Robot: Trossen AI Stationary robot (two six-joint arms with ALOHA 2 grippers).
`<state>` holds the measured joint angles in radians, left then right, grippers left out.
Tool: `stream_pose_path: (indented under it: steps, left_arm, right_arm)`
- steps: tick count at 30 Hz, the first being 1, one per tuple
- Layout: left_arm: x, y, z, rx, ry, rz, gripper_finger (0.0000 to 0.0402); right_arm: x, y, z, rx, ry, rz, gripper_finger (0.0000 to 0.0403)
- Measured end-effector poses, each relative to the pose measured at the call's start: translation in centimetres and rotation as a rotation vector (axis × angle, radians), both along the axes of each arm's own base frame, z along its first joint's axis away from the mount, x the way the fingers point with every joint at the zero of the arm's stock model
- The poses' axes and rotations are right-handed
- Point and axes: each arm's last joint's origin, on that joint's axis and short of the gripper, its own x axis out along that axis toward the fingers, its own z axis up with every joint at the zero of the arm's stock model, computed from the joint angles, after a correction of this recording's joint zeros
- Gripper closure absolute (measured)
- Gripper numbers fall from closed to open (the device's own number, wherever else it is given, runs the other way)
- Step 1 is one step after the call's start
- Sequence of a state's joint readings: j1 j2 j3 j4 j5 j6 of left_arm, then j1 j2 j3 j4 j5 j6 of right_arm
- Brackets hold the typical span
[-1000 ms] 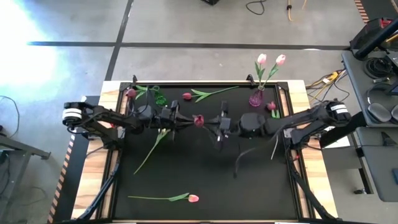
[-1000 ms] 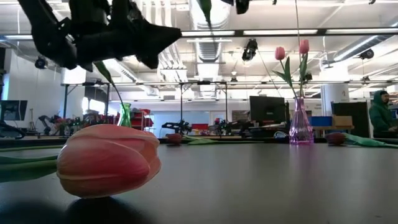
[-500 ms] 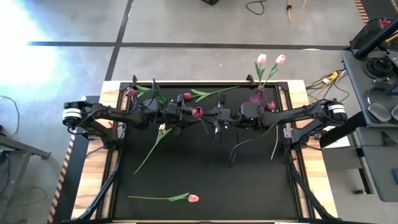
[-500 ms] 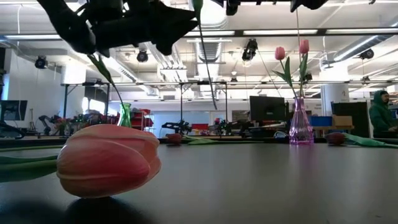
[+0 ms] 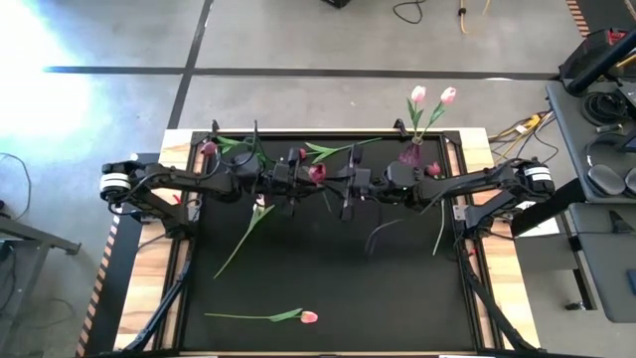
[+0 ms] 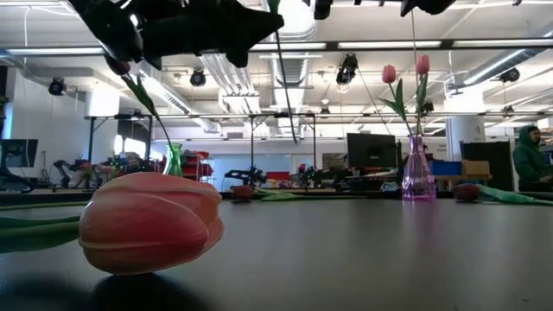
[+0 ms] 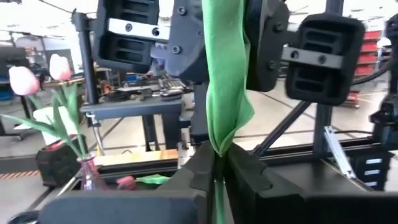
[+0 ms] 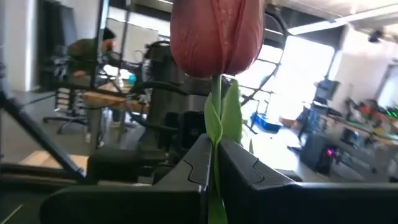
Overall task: Sort flowers into vase by color
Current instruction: Put the red flower into the green vase
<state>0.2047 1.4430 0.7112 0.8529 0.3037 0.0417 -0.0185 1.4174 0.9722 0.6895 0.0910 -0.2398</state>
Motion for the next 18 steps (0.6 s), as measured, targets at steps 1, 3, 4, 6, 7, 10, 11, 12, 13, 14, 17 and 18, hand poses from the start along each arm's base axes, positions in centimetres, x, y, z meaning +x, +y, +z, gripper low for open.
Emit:
stream_pose_path:
  steps: [1, 3, 4, 6, 7, 10, 11, 12, 13, 14, 17, 18]
  left_arm:
    - [0.0, 0.1, 0.0, 0.000, 0.003, 0.007, 0.0392]
    - [-0.1, 0.4, 0.0, 0.000, 0.004, 0.022, 0.0394]
    - [-0.2, 0.6, 0.0, -0.001, 0.004, 0.034, 0.0396]
    - [-0.5, 1.0, 0.1, -0.006, 0.015, 0.082, 0.0398]
    - [-0.7, 1.2, 0.2, -0.007, 0.030, 0.107, 0.0399]
    - [-1.5, 1.7, 0.6, 0.002, 0.074, 0.171, 0.0400]
    - [-1.8, 1.8, 1.0, 0.011, 0.078, 0.190, 0.0400]
    - [-2.1, 1.8, 1.4, 0.018, 0.083, 0.209, 0.0400]
    - [-2.5, 1.9, 1.9, 0.026, 0.088, 0.235, 0.0400]
    - [-2.8, 1.9, 2.3, 0.034, 0.096, 0.263, 0.0400]
    - [-4.0, 2.0, 3.4, 0.056, 0.130, 0.380, 0.0401]
    - [-4.4, 2.1, 3.8, 0.057, 0.135, 0.433, 0.0401]
  right_arm:
    - [0.0, -0.1, 0.0, 0.010, -0.001, -0.021, 0.0389]
    - [0.0, -0.2, 0.0, 0.024, -0.001, -0.070, 0.0384]
    - [-0.1, -0.3, 0.0, 0.028, 0.000, -0.095, 0.0379]
    - [-0.1, -0.4, 0.0, 0.029, 0.001, -0.132, 0.0365]
    - [-0.1, -0.4, 0.0, 0.030, 0.004, -0.150, 0.0356]
    - [-0.3, -0.5, 0.2, 0.022, 0.009, -0.189, 0.0328]
    - [-0.4, -0.6, 0.2, 0.017, 0.013, -0.203, 0.0318]
    - [-0.5, -0.6, 0.3, 0.010, 0.016, -0.214, 0.0308]
    - [-0.5, -0.6, 0.3, 0.005, 0.019, -0.228, 0.0298]
    - [-0.6, -0.6, 0.3, 0.003, 0.027, -0.234, 0.0288]
    - [-0.7, -0.7, 0.3, -0.009, 0.048, -0.239, 0.0263]
    - [-0.8, -0.7, 0.4, -0.018, 0.052, -0.241, 0.0257]
